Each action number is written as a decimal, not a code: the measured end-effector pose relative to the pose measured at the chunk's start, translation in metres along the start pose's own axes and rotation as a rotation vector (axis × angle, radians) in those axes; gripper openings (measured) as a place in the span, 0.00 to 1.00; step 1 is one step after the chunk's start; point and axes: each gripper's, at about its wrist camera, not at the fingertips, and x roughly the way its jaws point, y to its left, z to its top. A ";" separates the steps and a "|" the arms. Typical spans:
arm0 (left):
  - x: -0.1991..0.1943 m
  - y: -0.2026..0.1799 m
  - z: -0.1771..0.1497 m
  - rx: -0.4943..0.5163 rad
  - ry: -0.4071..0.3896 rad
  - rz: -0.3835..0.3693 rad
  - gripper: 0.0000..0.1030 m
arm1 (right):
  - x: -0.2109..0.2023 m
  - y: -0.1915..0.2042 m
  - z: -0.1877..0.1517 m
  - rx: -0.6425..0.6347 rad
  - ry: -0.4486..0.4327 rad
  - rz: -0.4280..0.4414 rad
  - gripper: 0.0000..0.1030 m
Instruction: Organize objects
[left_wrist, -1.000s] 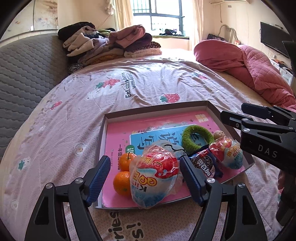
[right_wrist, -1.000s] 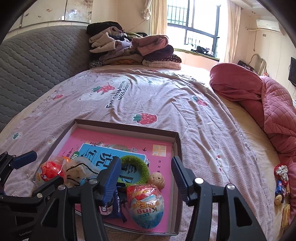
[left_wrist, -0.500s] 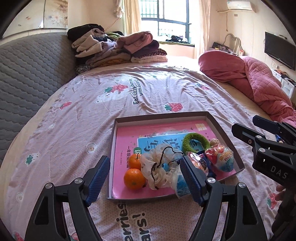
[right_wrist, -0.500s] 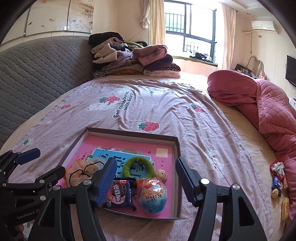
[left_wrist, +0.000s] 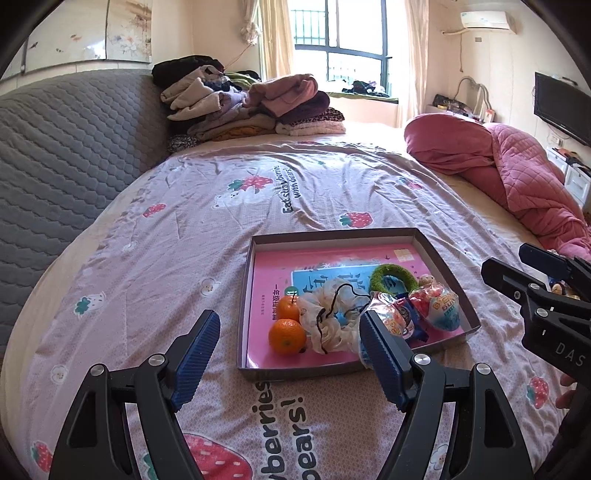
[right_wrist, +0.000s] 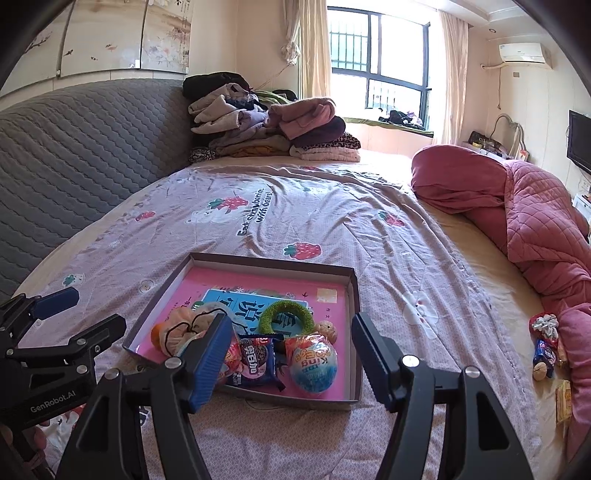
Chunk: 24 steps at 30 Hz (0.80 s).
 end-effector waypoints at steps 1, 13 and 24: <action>-0.002 0.001 -0.002 0.000 0.000 0.001 0.77 | -0.002 0.000 -0.002 0.002 -0.001 0.001 0.65; -0.019 -0.002 -0.024 0.006 0.012 0.010 0.77 | -0.014 0.002 -0.028 0.007 0.027 -0.005 0.65; -0.027 -0.002 -0.039 0.002 0.008 0.014 0.77 | -0.025 0.003 -0.040 0.001 0.037 -0.014 0.65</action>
